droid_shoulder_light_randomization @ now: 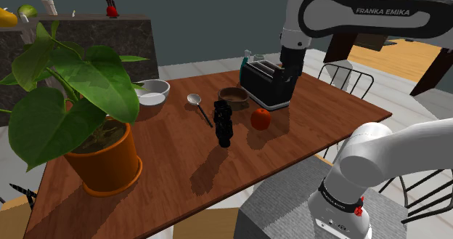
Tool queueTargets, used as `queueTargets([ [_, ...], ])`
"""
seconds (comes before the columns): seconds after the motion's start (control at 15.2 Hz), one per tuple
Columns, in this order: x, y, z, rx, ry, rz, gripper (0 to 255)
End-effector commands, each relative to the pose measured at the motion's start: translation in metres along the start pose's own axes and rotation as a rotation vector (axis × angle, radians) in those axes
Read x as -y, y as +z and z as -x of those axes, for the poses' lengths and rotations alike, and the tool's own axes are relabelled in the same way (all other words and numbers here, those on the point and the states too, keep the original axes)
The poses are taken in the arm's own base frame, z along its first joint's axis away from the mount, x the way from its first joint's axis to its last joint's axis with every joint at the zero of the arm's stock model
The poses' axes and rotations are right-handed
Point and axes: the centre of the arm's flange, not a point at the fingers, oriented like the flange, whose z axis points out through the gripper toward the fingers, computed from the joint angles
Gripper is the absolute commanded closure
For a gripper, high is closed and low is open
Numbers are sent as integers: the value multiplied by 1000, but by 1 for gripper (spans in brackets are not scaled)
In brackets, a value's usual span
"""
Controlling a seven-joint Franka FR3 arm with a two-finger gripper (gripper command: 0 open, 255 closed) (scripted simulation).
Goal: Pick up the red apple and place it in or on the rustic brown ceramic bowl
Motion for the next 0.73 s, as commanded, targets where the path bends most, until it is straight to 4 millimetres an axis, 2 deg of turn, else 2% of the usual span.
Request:
queueTargets([
  [0.0,0,0,0,0,0,0,0],
  [0.66,-33,83,-90,-31,103,54,0],
])
